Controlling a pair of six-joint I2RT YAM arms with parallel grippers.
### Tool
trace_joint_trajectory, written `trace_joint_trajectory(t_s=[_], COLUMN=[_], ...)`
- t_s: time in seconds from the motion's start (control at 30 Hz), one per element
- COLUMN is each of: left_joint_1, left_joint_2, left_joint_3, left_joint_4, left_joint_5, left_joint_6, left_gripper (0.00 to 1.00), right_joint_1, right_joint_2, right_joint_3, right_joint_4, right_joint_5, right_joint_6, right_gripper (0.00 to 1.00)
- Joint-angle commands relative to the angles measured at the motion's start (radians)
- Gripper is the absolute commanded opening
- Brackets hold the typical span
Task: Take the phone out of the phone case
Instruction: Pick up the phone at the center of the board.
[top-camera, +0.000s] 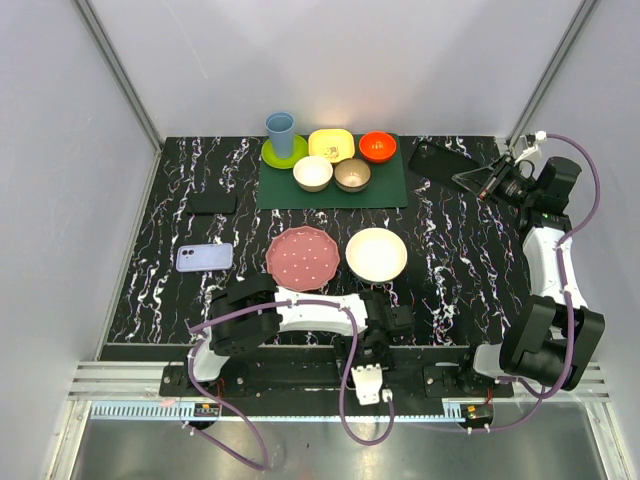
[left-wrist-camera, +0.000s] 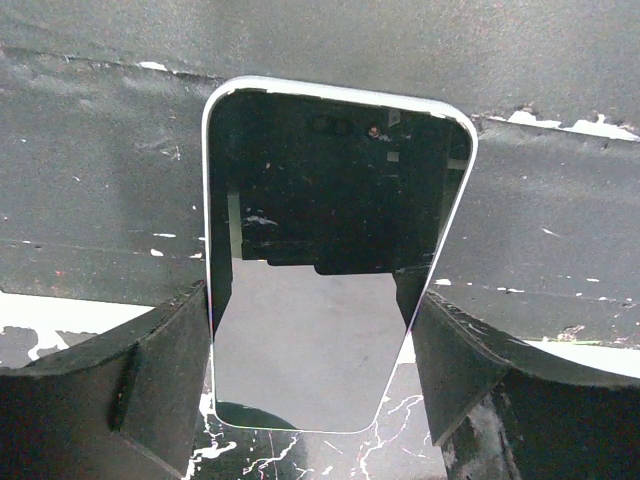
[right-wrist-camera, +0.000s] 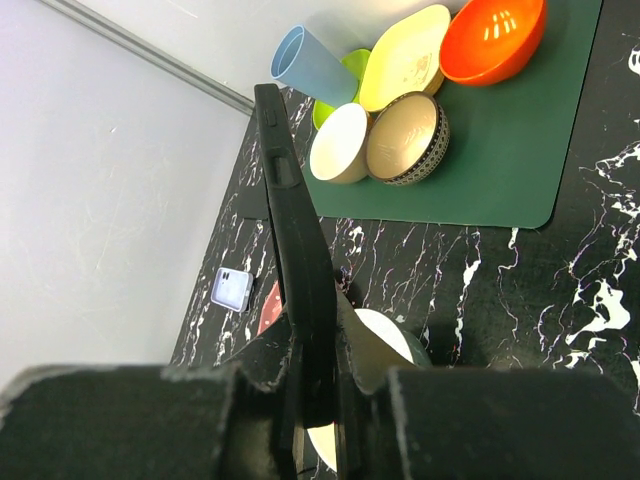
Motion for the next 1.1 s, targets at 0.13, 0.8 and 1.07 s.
trace_joint_trajectory(t_s=[0.13, 0.8, 1.07], left_joint_1=[-0.006, 0.029, 0.057], left_joint_2=[0.006, -0.043, -0.04], left_joint_3=[0.035, 0.091, 0.153], left_joint_4=[0.005, 0.037, 0.047], left_joint_5=[-0.004, 0.069, 0.1], left_joint_6=[-0.043, -0.205, -0.303], left_gripper=[0.34, 0.02, 0.01], right_joint_1=[-0.005, -0.018, -0.045], right_joint_2=[-0.025, -0.044, -0.051], right_joint_3=[0.002, 0.006, 0.005], right_joint_4=[0.067, 0.076, 0.092], right_joint_5=[-0.031, -0.042, -0.055], right_joint_6=[0.022, 0.042, 0.064], right_gripper=[0.0, 0.0, 0.0])
